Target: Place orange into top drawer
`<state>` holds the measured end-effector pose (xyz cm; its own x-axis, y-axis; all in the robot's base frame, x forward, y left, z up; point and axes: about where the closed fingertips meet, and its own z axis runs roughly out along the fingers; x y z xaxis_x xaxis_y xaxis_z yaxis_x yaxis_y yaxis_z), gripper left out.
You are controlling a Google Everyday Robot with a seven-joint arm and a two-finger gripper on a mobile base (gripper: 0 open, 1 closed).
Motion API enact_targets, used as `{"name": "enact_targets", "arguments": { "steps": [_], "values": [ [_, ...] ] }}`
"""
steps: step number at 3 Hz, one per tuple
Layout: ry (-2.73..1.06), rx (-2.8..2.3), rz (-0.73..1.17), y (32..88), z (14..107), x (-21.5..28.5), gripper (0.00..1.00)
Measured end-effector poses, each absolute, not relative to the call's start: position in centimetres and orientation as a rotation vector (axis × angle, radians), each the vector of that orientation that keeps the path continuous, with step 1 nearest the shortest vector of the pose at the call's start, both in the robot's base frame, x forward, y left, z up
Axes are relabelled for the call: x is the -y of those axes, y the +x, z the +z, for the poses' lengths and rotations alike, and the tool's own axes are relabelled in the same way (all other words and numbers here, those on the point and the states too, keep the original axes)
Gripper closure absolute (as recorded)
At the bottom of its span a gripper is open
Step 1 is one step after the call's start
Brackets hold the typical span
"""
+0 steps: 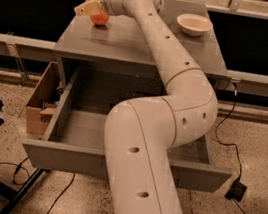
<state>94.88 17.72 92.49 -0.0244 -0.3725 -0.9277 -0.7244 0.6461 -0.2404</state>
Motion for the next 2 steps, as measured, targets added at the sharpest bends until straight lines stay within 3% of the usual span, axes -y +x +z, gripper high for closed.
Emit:
{"name": "enact_targets", "arguments": {
  "steps": [2],
  "values": [
    [-0.788, -1.704, 0.342, 97.5, 90.7, -16.7, 0.00]
  ]
}}
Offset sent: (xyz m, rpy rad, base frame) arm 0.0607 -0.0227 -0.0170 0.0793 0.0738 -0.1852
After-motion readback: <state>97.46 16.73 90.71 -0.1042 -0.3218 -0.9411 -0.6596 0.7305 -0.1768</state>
